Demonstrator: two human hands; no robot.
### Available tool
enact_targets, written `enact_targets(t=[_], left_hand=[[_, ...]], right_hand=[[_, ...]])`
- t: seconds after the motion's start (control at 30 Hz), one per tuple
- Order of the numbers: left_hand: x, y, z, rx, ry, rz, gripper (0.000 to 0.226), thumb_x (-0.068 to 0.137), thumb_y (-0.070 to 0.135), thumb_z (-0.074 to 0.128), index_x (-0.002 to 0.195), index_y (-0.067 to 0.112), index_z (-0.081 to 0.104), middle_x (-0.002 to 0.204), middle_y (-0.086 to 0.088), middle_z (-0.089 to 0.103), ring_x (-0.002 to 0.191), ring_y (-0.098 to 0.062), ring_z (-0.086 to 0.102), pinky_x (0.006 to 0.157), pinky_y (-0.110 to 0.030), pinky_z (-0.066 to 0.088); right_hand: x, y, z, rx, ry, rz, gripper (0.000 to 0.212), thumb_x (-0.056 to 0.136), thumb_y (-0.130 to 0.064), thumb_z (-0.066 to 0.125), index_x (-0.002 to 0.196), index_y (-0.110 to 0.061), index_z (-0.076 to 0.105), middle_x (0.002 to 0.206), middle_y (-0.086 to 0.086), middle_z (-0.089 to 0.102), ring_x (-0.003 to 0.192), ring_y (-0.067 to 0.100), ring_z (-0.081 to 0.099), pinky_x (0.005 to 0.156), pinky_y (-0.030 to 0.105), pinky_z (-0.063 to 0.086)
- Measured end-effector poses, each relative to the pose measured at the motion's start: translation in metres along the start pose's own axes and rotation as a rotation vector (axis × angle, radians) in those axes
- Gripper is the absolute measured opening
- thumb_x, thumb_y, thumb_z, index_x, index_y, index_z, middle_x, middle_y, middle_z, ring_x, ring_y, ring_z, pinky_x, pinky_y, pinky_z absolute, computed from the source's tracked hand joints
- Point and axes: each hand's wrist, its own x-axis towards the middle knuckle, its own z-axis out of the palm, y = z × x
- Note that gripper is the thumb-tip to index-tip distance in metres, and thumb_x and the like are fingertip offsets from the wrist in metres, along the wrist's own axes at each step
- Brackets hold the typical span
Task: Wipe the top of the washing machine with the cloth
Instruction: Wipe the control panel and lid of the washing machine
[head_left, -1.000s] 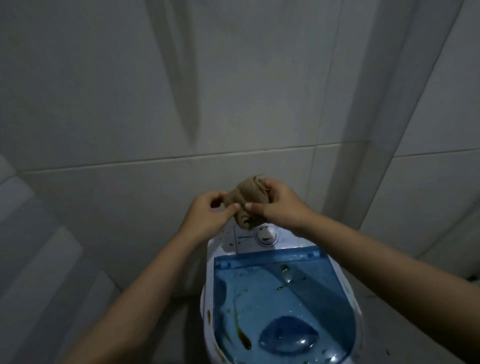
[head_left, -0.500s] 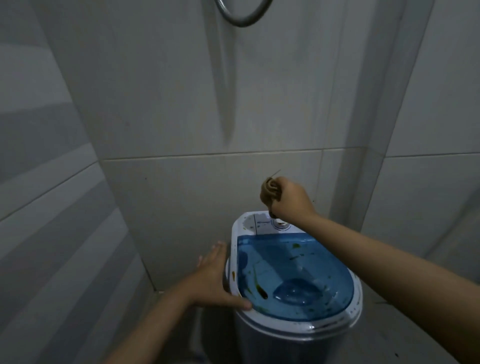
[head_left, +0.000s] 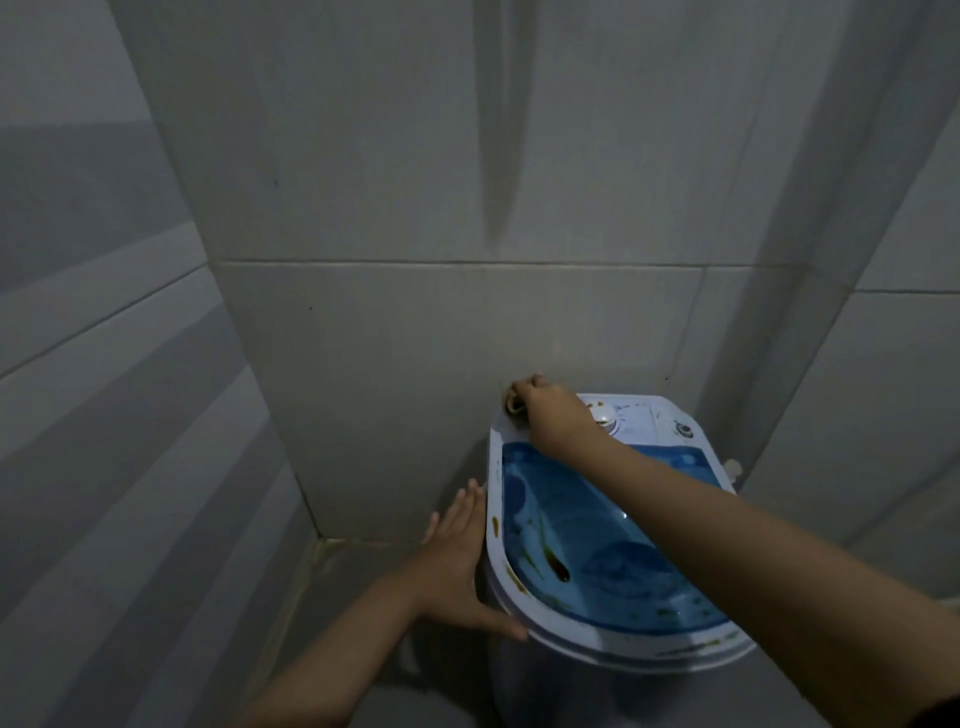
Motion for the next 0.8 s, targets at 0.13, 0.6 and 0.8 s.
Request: enact_targets(t=[0.13,0.6,0.8], left_hand=[[0.001,-0.003,0.003,-0.013,0.036,0.027,0.14,0.056,0.078,0.066,0.142,0.031,-0.033,0.151,0.004,-0.04,0.138,-0.017,-0.036,0.117,-0.051,-0.011],[0.006,-0.007,0.011,-0.034,0.102,0.052,0.14,0.049,0.082,0.066,0.146,0.034,-0.024,0.157,0.01,-0.026,0.144,-0.021,-0.027,0.117,-0.054,-0.007],[0.008,-0.011,0.015,-0.041,0.09,0.047,0.142,0.042,0.09,0.058,0.148,0.035,-0.018,0.156,0.002,-0.031,0.14,-0.019,-0.033,0.114,-0.047,-0.013]], right_hand=[[-0.013,-0.001,-0.002,-0.048,-0.108,-0.177,0.069,0.081,0.007,0.053,0.143,-0.017,0.035,0.154,0.012,0.03,0.132,0.037,0.04,0.104,0.047,0.042],[-0.085,-0.016,-0.005,0.036,-0.178,-0.329,0.072,0.076,0.006,0.057,0.14,-0.021,0.042,0.149,0.007,0.042,0.131,0.027,0.046,0.106,0.04,0.042],[-0.114,-0.024,0.0,0.06,-0.164,-0.388,0.066,0.076,0.005,0.057,0.136,-0.019,0.047,0.136,0.007,0.054,0.123,0.026,0.052,0.1,0.041,0.047]])
